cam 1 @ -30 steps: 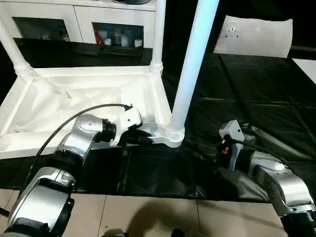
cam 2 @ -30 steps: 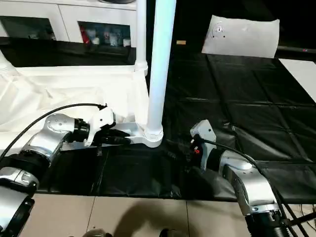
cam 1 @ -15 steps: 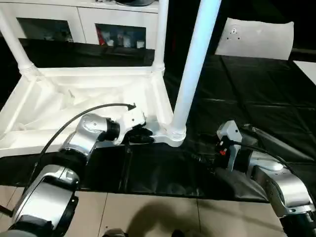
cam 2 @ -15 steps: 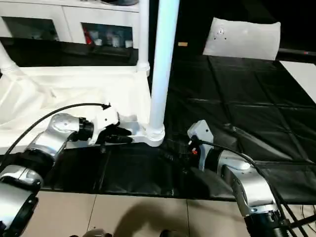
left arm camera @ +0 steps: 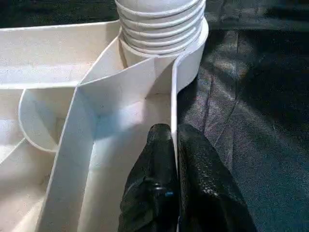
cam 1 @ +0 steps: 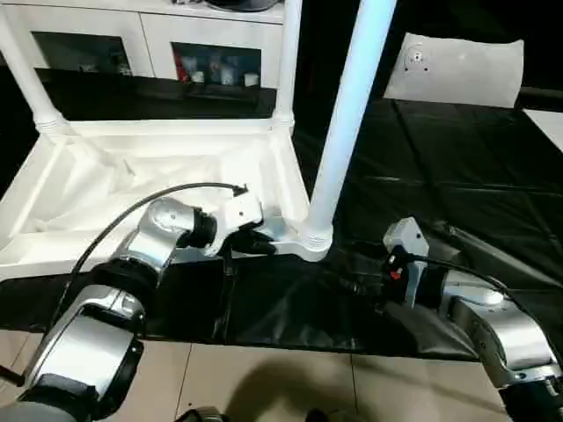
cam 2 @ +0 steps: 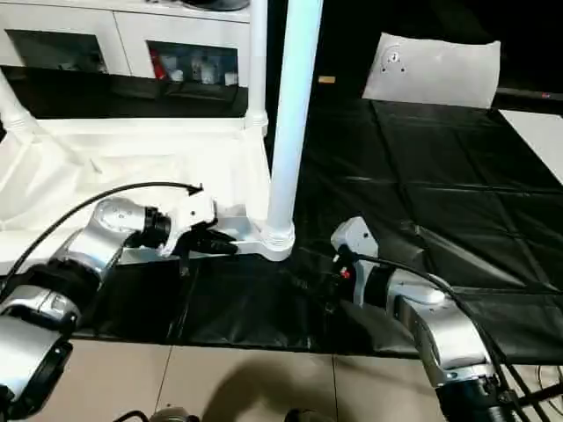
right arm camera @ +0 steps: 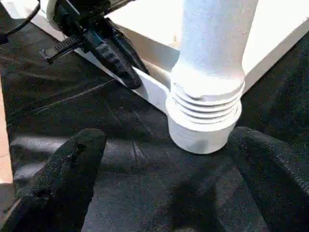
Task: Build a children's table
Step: Rotate leg to tighten
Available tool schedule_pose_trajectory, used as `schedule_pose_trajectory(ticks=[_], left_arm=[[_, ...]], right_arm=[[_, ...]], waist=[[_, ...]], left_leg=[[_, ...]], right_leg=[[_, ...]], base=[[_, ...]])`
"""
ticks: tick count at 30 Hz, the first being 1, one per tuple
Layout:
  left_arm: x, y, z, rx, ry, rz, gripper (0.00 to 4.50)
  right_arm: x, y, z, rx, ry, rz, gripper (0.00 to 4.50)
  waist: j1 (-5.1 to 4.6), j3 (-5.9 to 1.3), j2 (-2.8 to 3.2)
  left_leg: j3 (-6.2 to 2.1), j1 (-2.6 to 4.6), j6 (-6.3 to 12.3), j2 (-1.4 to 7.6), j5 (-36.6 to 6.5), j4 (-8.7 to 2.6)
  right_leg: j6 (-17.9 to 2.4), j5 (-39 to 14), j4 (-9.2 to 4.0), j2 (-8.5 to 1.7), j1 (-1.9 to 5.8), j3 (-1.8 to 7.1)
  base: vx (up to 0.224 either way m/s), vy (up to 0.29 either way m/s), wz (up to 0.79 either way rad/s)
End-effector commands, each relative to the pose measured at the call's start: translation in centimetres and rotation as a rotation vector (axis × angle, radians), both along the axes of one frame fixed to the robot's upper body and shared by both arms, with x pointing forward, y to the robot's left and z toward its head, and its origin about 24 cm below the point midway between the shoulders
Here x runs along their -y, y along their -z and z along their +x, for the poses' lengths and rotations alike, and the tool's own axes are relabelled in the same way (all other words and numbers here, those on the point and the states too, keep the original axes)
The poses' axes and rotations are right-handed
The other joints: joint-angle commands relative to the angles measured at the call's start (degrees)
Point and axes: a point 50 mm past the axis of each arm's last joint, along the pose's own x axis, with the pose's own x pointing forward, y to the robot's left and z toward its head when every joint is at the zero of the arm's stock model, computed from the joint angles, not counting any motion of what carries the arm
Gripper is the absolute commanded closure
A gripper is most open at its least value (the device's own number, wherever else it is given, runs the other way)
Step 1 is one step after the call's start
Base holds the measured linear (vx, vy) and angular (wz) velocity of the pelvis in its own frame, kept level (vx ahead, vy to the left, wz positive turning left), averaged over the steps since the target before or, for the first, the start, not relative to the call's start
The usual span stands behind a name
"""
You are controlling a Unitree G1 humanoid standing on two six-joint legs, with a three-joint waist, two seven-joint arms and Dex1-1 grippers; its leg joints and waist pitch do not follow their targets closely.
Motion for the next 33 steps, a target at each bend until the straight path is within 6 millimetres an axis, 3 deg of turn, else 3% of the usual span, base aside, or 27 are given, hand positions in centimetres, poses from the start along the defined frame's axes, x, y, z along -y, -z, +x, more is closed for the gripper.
schedule_pose_trajectory(ticks=[1, 9, 15, 20, 33], left_arm=[[0.4, -0.2, -0.1, 0.001, 0.061, 0.024, 4.44], [0.7, -0.3, -1.5, -0.060, 0.309, 0.042, 4.44], [0.8, -0.4, -1.7, -0.048, 0.396, 0.090, 4.48], [0.8, -0.6, -1.5, -0.025, 0.405, 0.106, 4.50], [0.4, -0.5, -1.5, -0.004, 0.397, 0.125, 4.50]], right_arm=[[0.1, -0.5, 0.0, 0.025, -0.020, -0.014, 0.00], [0.3, -2.0, 0.8, 0.084, -0.122, -0.050, 0.00], [-0.7, -2.3, 1.0, 0.072, -0.277, -0.044, 0.00], [-1.5, -1.8, 1.1, 0.066, -0.366, -0.079, 0.46], [-1.9, -1.0, 2.1, 0.080, -0.363, -0.128, 1.59]], waist=[[0.07, -4.90, -0.36], [0.10, -4.93, -0.36], [1.07, -4.85, -0.26], [1.23, -4.98, -0.47], [1.31, -4.99, -0.54]], left_leg=[[-0.44, -0.76, 3.74, 2.14, -5.1, -3.67], [-0.37, -0.75, 4.17, 2.28, -4.4, -3.61], [-0.22, -0.28, 3.76, 2.74, -5.5, -3.66], [-0.24, -0.37, 3.28, 2.76, -5.3, -3.62], [-0.21, -0.55, 2.68, 2.51, -5.2, -3.54]], right_leg=[[-8.3, -15.6, -4.02, -4.13, 3.82, 3.36], [-9.9, -13.6, -3.56, -4.27, 4.07, 3.43], [-9.9, -15.6, -3.71, -4.40, 3.62, 3.41], [-10.2, -14.1, -3.37, -4.47, 3.74, 3.43], [-8.9, -16.5, -3.49, -4.30, 3.76, 3.32]], base=[[0.000, 0.000, 0.00], [0.000, 0.000, 0.00], [0.000, 0.000, 0.00], [0.000, 0.000, 0.00], [0.000, 0.000, 0.00]])
